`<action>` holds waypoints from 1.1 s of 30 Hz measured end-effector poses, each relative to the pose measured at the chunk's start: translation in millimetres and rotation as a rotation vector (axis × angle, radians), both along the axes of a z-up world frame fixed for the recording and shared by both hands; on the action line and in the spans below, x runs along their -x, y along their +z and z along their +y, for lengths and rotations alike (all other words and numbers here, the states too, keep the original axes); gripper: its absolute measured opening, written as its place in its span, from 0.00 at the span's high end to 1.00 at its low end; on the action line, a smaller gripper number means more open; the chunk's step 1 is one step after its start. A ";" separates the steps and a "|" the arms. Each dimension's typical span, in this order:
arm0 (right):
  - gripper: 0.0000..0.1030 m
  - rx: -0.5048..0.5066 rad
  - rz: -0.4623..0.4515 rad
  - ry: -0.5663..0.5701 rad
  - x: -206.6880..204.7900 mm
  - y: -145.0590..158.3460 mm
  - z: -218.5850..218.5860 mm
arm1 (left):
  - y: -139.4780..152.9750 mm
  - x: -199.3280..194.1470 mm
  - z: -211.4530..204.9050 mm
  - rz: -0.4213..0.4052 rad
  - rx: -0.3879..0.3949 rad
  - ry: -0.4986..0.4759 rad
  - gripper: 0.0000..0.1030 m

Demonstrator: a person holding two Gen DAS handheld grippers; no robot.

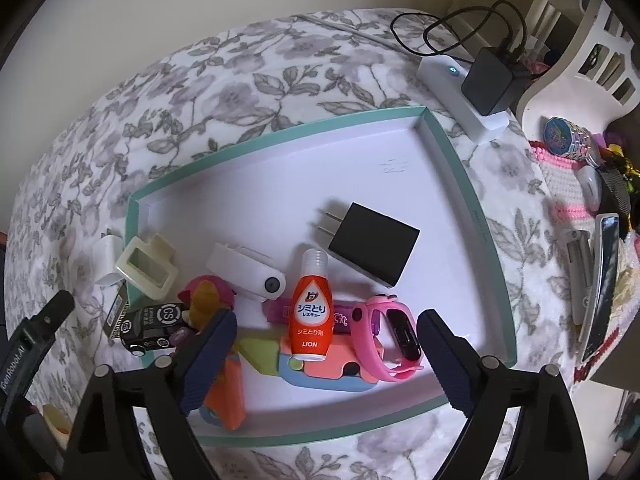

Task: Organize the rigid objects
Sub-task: 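Withdraw both grippers from the tray toward the remaining items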

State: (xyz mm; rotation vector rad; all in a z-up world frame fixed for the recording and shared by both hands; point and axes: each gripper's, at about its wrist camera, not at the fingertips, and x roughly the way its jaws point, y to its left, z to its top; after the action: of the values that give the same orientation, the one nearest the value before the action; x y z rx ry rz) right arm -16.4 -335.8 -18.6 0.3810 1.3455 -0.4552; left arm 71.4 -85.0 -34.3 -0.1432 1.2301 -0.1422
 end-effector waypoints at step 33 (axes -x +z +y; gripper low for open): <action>0.09 0.034 -0.032 0.244 -46.3 -8.2 100.7 | -20.9 -34.0 59.1 0.074 0.081 0.104 0.14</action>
State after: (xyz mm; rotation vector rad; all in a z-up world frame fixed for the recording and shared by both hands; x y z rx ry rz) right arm 29.8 -235.1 -26.7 0.1921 1.3313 -0.2676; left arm 105.4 -26.0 -55.2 -0.2844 1.2880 -0.0967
